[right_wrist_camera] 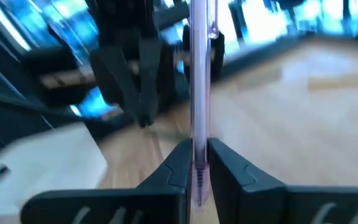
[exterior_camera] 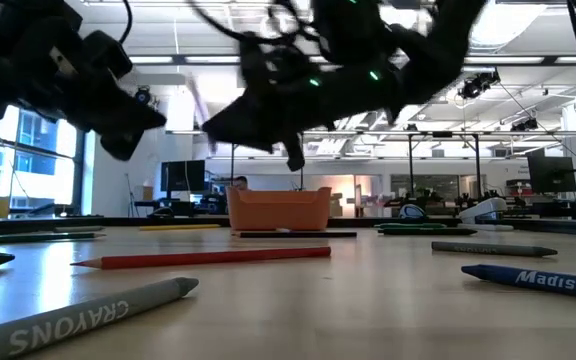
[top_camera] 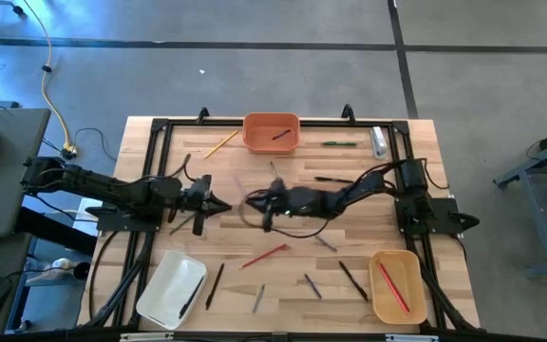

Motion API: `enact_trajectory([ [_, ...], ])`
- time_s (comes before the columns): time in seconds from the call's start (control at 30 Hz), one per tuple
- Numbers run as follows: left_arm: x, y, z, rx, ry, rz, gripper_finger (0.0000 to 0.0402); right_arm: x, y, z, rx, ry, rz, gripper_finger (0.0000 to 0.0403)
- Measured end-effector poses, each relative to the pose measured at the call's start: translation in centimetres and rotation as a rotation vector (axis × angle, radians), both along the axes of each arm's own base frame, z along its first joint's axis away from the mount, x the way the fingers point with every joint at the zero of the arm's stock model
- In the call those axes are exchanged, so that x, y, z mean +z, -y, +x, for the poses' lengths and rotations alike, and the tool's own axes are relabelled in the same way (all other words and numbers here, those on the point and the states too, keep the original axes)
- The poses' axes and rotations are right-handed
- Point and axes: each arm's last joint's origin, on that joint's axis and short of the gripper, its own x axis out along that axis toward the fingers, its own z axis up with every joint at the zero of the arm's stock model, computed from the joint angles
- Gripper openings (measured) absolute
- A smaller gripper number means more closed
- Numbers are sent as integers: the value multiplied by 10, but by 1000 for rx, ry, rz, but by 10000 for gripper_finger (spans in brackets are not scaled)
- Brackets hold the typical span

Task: Sort crayons/erasers/pens/pencils in bins
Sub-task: Put the violet pen into the white bin

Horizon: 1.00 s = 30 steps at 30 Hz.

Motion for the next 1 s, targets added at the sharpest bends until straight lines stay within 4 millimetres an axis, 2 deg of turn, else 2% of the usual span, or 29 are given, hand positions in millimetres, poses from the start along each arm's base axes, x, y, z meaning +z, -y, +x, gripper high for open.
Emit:
enact_trajectory([
  [0.13, 17, -6, -3, 88, 154, -26, 0, -5, 19, -30, 25, 206, -75, 23],
  [0.27, 35, -16, -4, 177, 313, -73, 7, -8, 31, -46, 68, 271, -106, 23],
  [0.57, 61, -26, 20, 163, 318, -69, 91, 2, 36, -39, 209, 324, -172, 23],
  [0.8, 67, -25, 49, 118, 281, -25, 150, 8, 36, -35, 225, 348, -188, 23],
  [1.0, 66, -26, 63, 115, 258, -13, 181, 8, 34, -35, 231, 348, -187, 23],
])
